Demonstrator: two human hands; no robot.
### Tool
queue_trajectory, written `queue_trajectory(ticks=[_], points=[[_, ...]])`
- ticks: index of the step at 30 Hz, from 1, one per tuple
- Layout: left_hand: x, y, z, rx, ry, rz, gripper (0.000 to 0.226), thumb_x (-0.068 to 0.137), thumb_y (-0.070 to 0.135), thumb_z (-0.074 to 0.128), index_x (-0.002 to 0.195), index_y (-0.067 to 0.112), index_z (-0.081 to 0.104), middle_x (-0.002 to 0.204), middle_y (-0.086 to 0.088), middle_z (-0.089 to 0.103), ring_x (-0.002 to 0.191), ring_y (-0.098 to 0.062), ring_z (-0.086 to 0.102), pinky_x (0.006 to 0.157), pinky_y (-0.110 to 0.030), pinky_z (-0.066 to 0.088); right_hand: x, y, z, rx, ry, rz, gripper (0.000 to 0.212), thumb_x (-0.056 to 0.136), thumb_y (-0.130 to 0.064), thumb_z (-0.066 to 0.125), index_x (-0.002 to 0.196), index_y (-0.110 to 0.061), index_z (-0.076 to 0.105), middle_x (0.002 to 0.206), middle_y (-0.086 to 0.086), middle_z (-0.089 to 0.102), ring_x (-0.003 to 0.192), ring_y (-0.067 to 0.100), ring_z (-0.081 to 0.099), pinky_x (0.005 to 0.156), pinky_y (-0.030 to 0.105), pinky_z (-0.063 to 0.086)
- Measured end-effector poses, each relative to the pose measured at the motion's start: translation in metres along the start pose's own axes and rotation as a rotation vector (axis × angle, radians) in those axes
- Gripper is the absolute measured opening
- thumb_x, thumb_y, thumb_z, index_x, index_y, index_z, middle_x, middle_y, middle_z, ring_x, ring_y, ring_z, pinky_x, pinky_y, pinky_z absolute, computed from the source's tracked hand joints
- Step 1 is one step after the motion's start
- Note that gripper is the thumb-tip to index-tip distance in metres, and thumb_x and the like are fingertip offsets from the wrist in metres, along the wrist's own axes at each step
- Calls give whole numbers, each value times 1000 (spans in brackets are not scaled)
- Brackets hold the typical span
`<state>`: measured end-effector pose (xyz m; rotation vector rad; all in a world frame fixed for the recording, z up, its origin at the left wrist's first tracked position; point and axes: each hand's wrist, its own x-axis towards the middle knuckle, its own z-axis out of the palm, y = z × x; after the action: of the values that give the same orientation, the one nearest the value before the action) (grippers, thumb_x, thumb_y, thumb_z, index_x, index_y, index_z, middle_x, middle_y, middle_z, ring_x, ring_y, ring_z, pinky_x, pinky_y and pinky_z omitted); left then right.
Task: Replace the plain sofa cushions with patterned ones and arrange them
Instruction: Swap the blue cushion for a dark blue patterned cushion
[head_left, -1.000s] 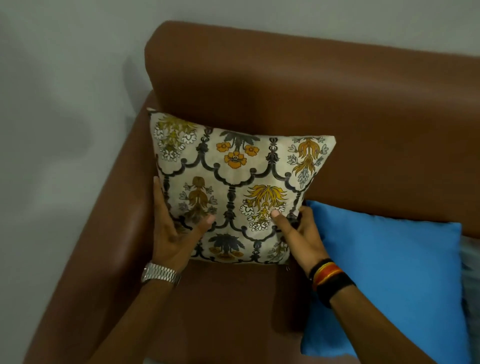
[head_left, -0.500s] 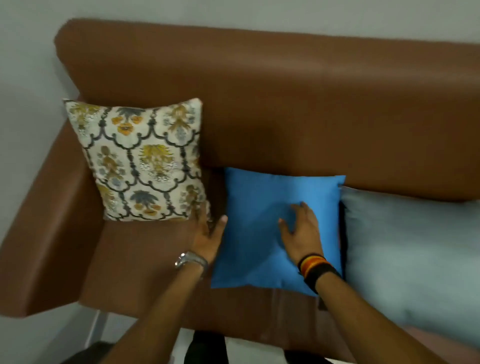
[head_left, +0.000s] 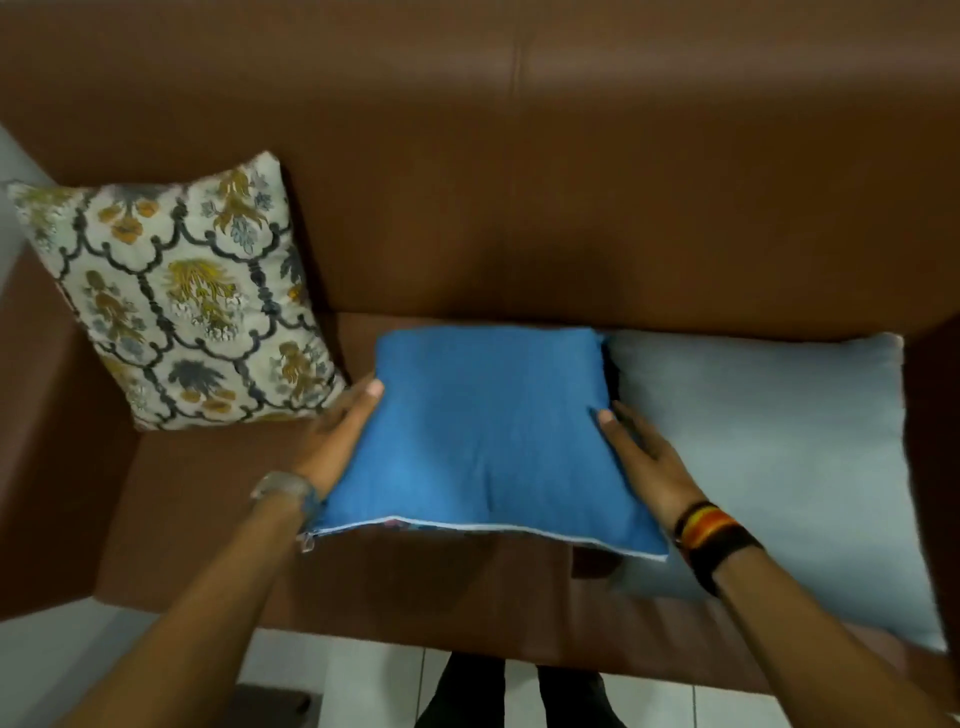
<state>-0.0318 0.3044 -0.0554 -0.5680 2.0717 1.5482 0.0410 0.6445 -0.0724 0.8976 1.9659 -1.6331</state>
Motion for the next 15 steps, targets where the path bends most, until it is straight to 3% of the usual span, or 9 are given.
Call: queue_trajectory(ticks=[2, 5, 7, 9, 10, 12, 15], points=[[0, 26, -26, -254, -68, -102, 86, 83, 91, 40, 135, 29, 69, 133, 2, 74, 122, -18, 70, 100, -39, 55, -13, -32, -24, 205, -52, 55, 55, 103, -64, 41, 134, -27, 68, 126, 4, 77, 110, 24, 75, 96, 44, 60], [16, 46, -36, -448, -12, -126, 98, 90, 89, 22, 153, 19, 52, 148, -15, 63, 133, -37, 62, 106, -61, 50, -18, -78, -30, 346, -132, 93, 73, 100, -76, 15, 124, -32, 68, 106, 2, 83, 100, 28, 76, 82, 52, 63], [29, 56, -24, -453, 101, -46, 93, 97, 82, 14, 158, 18, 44, 156, -13, 52, 139, -38, 53, 109, -61, 46, -9, -102, -18, 440, -79, 80, 80, 97, -80, 7, 118, -32, 67, 97, 1, 81, 95, 31, 72, 83, 54, 59], [42, 66, -7, -380, 159, 50, 89, 98, 78, 4, 161, 25, 38, 161, -6, 47, 142, -30, 47, 112, -56, 43, 8, -117, -6, 465, 23, 5, 83, 95, -82, 6, 124, -30, 63, 106, 4, 74, 103, 34, 68, 91, 60, 57], [50, 68, 0, -344, 148, 89, 91, 96, 81, 5, 164, 29, 34, 165, -2, 42, 145, -26, 44, 116, -54, 39, 16, -119, 0, 443, 69, -46, 82, 97, -80, 6, 129, -29, 61, 109, 1, 70, 108, 34, 66, 94, 59, 56], [64, 69, 12, -218, 85, 185, 95, 88, 91, 31, 166, 35, 28, 167, 9, 37, 149, -17, 40, 121, -46, 34, 31, -119, 10, 278, 143, -140, 78, 100, -76, 13, 139, -25, 58, 115, -8, 62, 120, 31, 60, 101, 56, 51], [78, 70, 20, 37, 46, 265, 101, 86, 64, 72, 165, 36, 15, 149, 18, 37, 134, -6, 39, 112, -29, 35, 48, -113, 21, -25, 196, -186, 67, 99, -73, 40, 125, -13, 53, 138, 13, 52, 128, 36, 52, 114, 56, 40]])
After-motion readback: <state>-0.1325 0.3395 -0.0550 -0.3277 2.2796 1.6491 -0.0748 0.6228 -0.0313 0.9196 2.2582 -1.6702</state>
